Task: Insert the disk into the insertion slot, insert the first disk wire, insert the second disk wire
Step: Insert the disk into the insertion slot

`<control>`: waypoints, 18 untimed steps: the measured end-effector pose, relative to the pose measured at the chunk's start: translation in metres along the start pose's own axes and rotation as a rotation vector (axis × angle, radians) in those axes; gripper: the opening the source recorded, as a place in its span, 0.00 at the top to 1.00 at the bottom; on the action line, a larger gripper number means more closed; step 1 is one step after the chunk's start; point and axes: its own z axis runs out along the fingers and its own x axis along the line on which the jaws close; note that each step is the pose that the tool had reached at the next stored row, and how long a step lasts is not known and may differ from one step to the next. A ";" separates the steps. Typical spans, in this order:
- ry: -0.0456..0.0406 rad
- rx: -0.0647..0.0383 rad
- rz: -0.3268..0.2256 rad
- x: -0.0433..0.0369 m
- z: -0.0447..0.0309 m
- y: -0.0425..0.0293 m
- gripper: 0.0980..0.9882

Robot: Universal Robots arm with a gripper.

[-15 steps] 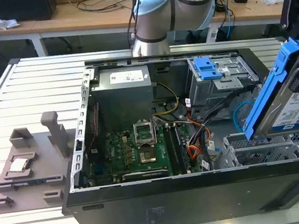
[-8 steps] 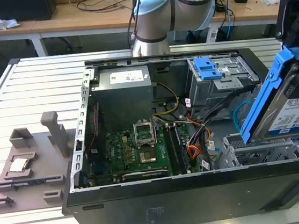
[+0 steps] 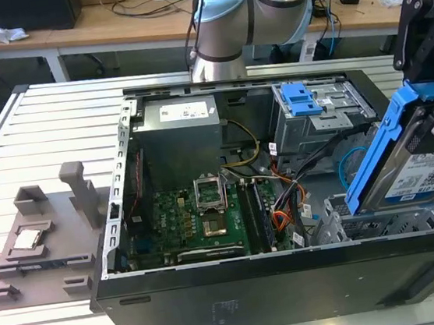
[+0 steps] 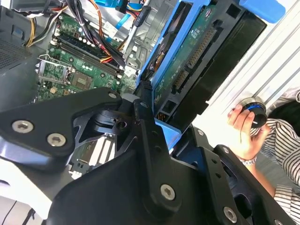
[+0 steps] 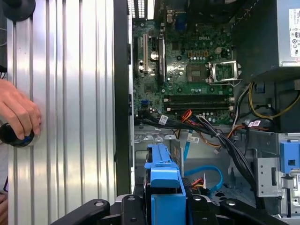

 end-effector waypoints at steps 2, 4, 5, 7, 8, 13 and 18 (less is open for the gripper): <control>0.0000 0.000 0.000 0.0000 0.0014 -0.0001 0.70; 0.0000 0.000 0.000 0.0000 0.0037 -0.0001 0.70; 0.0000 0.000 0.000 0.0000 0.0045 -0.0002 0.70; -0.0001 0.000 0.000 0.0000 0.0066 -0.0003 0.70; -0.0001 0.000 0.000 0.0000 0.0078 -0.0003 0.70; 0.0000 0.000 0.000 0.0000 0.0125 -0.0005 0.70; 0.0000 0.000 0.000 -0.0001 0.0190 -0.0007 0.70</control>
